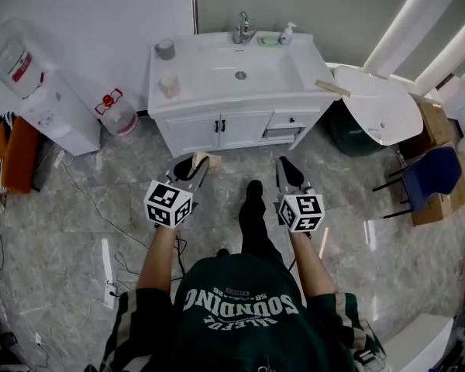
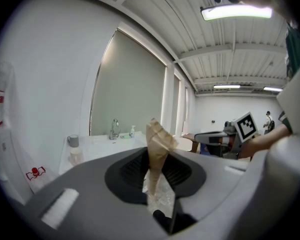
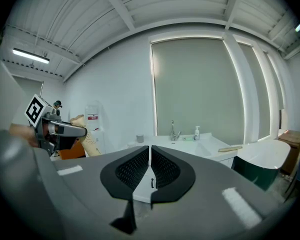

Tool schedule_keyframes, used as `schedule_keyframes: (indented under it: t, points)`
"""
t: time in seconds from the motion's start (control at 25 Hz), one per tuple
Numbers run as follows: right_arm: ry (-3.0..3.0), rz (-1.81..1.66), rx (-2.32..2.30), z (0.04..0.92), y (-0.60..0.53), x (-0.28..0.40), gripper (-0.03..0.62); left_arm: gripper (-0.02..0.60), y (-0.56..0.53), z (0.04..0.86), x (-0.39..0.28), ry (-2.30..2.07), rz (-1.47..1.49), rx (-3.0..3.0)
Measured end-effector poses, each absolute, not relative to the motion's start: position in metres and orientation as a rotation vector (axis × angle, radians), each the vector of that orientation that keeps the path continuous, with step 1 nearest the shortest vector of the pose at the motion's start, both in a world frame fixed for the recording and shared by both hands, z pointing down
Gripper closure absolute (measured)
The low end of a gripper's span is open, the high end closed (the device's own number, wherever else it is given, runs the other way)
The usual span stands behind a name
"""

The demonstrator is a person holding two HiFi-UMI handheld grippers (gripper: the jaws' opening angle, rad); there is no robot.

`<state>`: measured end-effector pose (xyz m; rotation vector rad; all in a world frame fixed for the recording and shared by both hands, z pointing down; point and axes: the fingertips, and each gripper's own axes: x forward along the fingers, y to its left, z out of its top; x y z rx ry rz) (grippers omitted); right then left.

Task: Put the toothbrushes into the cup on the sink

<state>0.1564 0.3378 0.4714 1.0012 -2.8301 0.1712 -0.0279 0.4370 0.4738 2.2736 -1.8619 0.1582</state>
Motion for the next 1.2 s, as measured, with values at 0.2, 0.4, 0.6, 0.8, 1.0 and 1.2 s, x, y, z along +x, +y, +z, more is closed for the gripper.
schedule_keyframes:
  t: [0.2,0.4,0.6,0.8,1.0,1.2]
  points:
    - [-2.847,0.191,0.951,0.476,0.300,0.125,0.589,0.462,0.410,0.475,-0.053,-1.896,0.165,2.250]
    - [-2.856,0.202,0.902,0.483,0.249,0.094,0.589,0.462,0.364,0.481,-0.079,-1.919,0.166,2.203]
    - [-2.859,0.220,0.863,0.486,0.185,0.068,0.589,0.462,0.302,0.482,-0.099,-1.931,0.177,2.177]
    - [-2.867,0.219,0.807,0.483,0.102,0.038,0.589,0.462,0.225,0.475,-0.124,-1.965,0.174,2.140]
    - [-2.895,0.219,0.743,0.475,0.026,0.004,0.589,0.462,0.159,0.467,-0.150,-2.001,0.187,2.092]
    - [-2.918,0.216,0.635,0.468,-0.024,-0.032,0.589,0.462,0.113,0.455,-0.186,-2.063,0.183,2.031]
